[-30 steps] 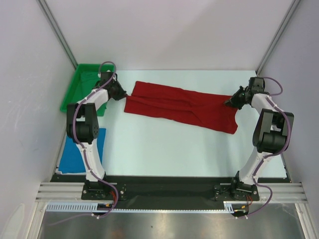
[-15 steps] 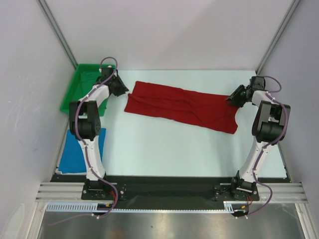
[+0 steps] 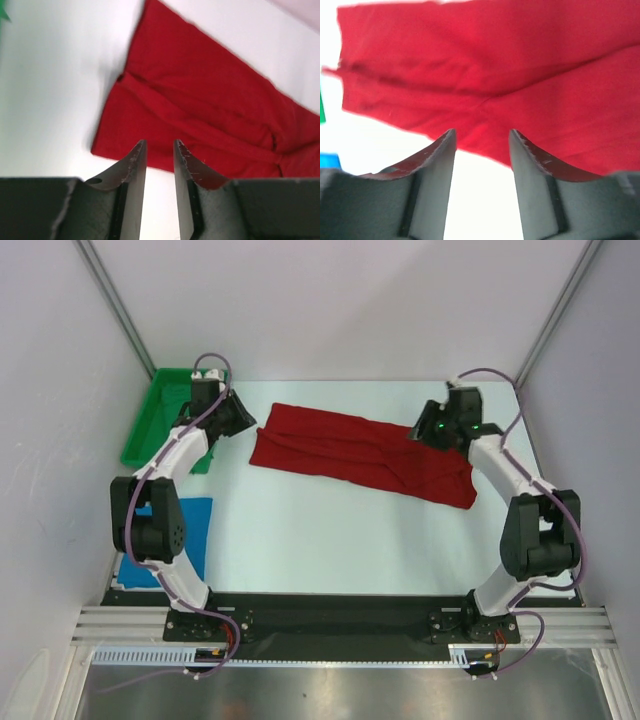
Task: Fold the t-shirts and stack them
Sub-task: Fold the tshirt
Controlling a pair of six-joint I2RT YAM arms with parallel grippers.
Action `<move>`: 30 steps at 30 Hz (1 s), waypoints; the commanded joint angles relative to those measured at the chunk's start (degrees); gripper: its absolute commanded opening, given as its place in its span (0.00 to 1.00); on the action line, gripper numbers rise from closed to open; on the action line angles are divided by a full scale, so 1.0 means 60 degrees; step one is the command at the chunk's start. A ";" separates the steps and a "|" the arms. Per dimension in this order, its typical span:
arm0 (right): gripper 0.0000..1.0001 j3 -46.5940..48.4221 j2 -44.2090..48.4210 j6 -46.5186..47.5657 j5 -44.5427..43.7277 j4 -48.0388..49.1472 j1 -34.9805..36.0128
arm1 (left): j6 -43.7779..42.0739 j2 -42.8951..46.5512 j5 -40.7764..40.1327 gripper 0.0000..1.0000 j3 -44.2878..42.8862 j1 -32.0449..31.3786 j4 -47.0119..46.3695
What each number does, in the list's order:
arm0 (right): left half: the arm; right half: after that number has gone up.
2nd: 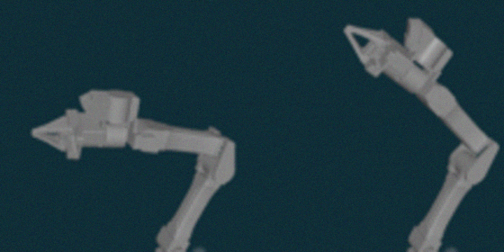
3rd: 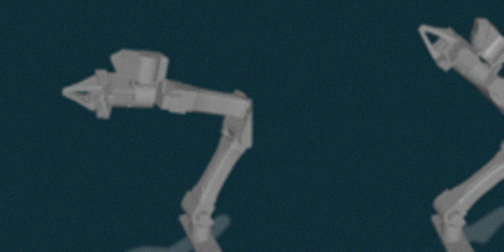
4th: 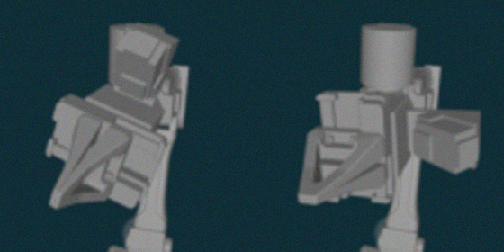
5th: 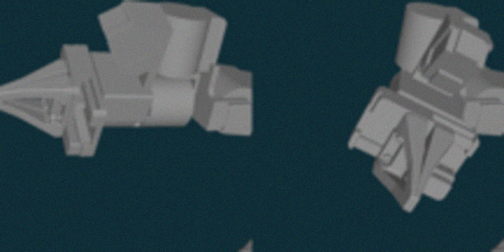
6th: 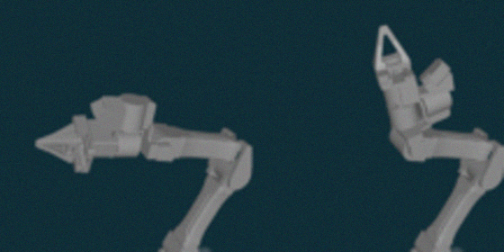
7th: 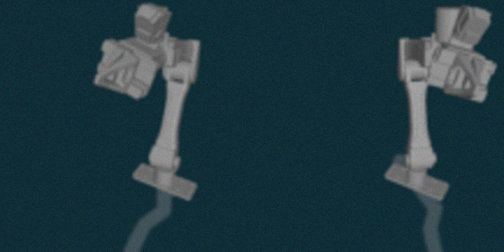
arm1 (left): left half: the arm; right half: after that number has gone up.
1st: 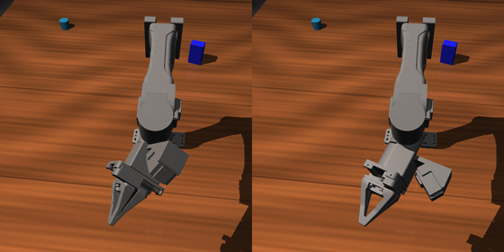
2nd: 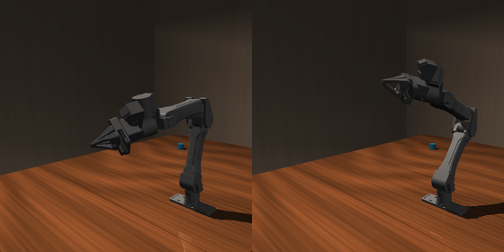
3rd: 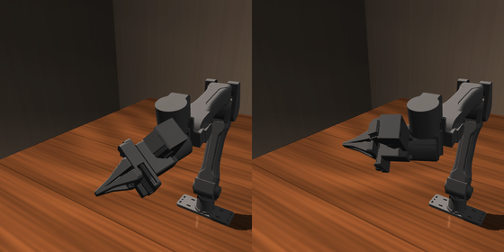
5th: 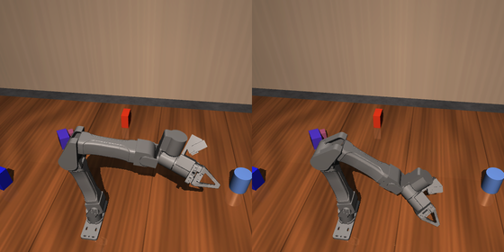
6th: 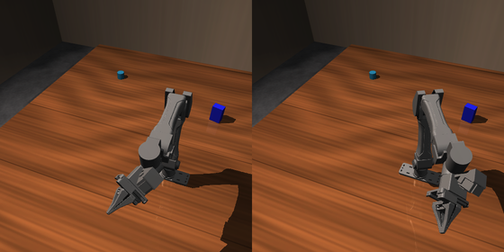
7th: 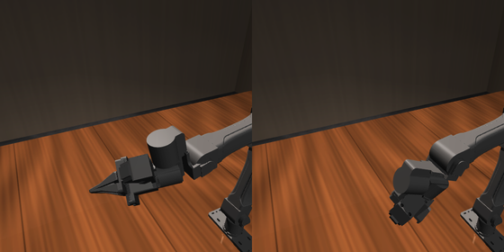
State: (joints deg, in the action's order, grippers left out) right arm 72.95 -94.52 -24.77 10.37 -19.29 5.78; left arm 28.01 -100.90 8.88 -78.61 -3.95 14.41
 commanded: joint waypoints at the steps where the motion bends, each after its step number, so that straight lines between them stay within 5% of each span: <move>1: 0.49 -0.0672 0.0022 -0.0585 -0.1053 0.0927 0.1245 | 0.0033 0.0075 0.0934 0.32 0.0883 -0.0395 -0.0672; 3: 0.37 -0.0848 -0.0313 -0.0967 -0.1288 0.1368 0.1993 | 0.0034 -0.0130 0.1053 0.31 0.0885 -0.0572 -0.0718; 10: 0.34 -0.0923 -0.1456 -0.1437 -0.2489 0.1984 0.3283 | 0.0384 -0.1257 0.1258 0.26 0.0285 -0.0983 -0.0995; 30: 0.05 -0.0600 -0.2865 -0.1525 -0.2636 0.3125 0.3079 | 0.0737 -0.3046 0.1288 0.18 -0.0697 -0.1027 -0.1041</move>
State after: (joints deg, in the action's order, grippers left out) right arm 68.07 -111.46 -33.10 -3.66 -4.67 24.45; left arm 31.59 -118.54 15.86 -80.01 -10.20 9.10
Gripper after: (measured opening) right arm 0.058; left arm 0.185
